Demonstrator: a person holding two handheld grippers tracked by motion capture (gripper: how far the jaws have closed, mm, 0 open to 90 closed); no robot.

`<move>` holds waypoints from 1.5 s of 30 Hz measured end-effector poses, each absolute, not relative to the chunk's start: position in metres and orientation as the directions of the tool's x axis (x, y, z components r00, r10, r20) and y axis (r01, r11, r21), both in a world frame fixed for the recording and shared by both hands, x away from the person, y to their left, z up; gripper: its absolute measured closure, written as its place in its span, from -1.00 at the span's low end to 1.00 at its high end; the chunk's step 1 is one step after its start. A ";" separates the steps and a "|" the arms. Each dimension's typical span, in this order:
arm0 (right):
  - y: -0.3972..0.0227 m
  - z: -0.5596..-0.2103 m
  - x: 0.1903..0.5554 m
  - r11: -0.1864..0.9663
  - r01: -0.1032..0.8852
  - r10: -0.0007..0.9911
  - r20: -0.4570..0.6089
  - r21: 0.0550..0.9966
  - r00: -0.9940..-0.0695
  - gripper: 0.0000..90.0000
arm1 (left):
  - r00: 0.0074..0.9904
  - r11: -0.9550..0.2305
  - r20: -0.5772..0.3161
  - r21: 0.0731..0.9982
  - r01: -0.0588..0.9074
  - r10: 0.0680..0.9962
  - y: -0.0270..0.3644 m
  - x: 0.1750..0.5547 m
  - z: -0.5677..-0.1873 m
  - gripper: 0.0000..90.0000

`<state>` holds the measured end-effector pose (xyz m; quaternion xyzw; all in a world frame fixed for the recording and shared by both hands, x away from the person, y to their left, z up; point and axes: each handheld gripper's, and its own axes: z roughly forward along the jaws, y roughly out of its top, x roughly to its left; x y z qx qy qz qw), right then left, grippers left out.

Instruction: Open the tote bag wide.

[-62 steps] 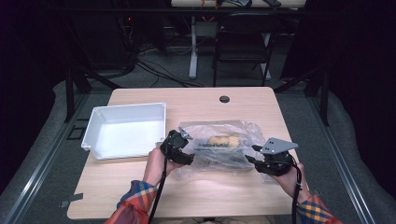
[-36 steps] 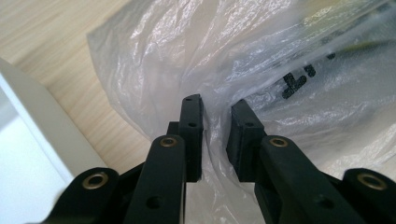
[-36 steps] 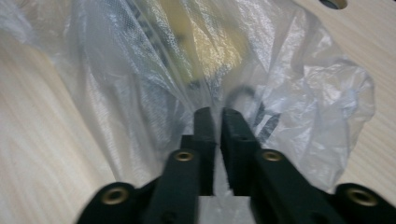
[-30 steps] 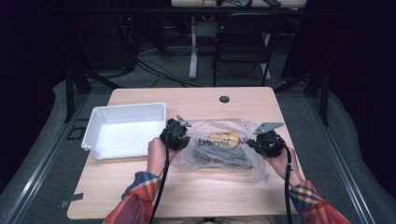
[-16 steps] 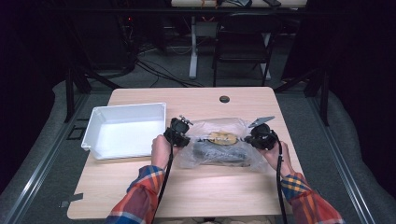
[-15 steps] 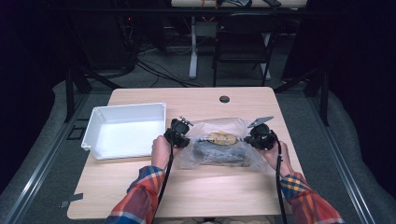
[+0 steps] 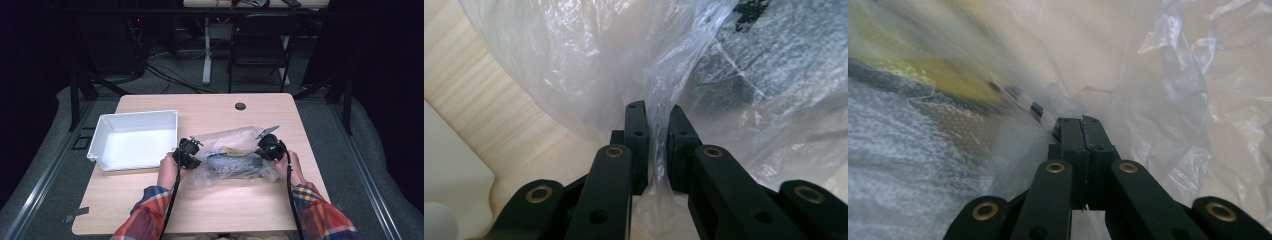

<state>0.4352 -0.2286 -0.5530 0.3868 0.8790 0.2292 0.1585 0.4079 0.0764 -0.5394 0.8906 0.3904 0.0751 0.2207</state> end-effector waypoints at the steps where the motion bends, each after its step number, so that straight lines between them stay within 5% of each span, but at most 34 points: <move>1: -0.229 -0.553 0.436 0.592 0.611 0.755 -0.096 0.525 -0.649 0.99 | 0.683 -0.596 -0.038 0.456 0.661 0.729 0.077 0.407 -0.538 0.77; 9: -0.253 -0.509 0.412 0.518 0.587 0.757 -0.014 0.623 -0.653 0.02 | 0.693 -0.580 -0.002 0.544 0.606 0.721 0.076 0.401 -0.510 0.37; 17: -0.229 -0.481 0.359 0.596 0.436 0.608 -0.024 0.675 -0.794 -0.15 | 0.730 -0.629 0.060 0.559 0.540 0.680 0.056 0.401 -0.496 0.00; 23: -0.200 -0.512 0.350 0.721 0.379 0.540 -0.128 0.580 -0.832 -0.26 | 0.741 -0.663 0.095 0.533 0.526 0.664 0.043 0.419 -0.495 0.07; 30: -0.204 -0.517 0.352 0.706 0.399 0.584 -0.162 0.586 -0.796 0.29 | 0.776 -0.715 0.091 0.466 0.520 0.624 0.036 0.436 -0.502 0.47; 40: -0.207 -0.517 0.348 0.684 0.394 0.599 -0.164 0.614 -0.784 1.00 | 0.761 -0.682 0.059 0.494 0.540 0.646 0.037 0.440 -0.502 0.62; 45: -0.209 -0.517 0.347 0.676 0.409 0.594 -0.126 0.613 -0.794 1.00 | 0.748 -0.654 0.047 0.523 0.546 0.662 0.041 0.442 -0.502 0.83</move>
